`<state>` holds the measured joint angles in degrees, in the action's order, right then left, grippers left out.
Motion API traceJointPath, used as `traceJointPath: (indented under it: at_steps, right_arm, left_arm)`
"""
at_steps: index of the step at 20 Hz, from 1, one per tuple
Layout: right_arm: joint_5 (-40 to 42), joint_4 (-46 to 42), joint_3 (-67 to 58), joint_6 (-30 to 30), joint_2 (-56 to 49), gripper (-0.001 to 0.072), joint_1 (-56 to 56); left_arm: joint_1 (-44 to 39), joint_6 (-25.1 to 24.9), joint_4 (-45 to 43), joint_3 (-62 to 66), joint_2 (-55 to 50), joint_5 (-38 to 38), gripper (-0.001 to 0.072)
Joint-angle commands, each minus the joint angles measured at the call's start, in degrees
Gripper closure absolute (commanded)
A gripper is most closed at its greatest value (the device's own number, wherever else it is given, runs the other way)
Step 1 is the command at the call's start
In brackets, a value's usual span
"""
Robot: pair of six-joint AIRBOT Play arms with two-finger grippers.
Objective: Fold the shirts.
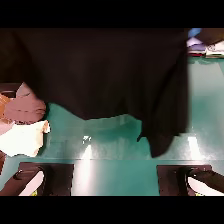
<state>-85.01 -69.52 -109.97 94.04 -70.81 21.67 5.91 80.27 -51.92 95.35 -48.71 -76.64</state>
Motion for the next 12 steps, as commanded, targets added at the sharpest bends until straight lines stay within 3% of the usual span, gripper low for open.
traceJointPath:
  at_steps: [1, 3, 7, 8, 9, 10, 12]
  right_arm:
    - [-10.4, -0.5, 0.0, 1.2, -12.9, 0.069, -0.1]
    - [-9.9, -0.5, 0.0, -1.0, -20.0, 0.069, -0.2]
    - [-3.0, 4.2, 0.0, -3.6, -29.9, 0.0688, -0.5]
    - [-1.9, 6.0, 0.0, -3.7, -31.8, 0.0614, -0.5]
    - [-1.2, 7.7, 0.0, -3.8, -33.3, 0.0373, -0.8]
    - [-0.7, 9.6, 0.0, -4.3, -34.5, 0.0293, -0.9]
    - [0.9, 9.9, 0.0, -5.9, -34.6, 0.0293, -1.8]
  left_arm:
    - [0.1, 0.3, -4.3, -16.8, -2.5, -2.6, 0.0679]
    - [0.1, -0.1, -5.4, -28.4, -5.0, 0.7, 0.0678]
    - [0.1, -6.4, -5.4, -43.2, -11.2, 12.5, 0.0677]
    - [0.1, -7.0, -5.7, -43.5, -12.7, 13.7, 0.0678]
    - [0.1, -7.1, -5.8, -43.5, -13.6, 14.8, 0.0678]
    - [0.1, -7.1, -5.8, -43.5, -14.0, 16.0, 0.0678]
    - [0.1, -7.1, -6.4, -43.1, -13.9, 17.0, 0.0678]
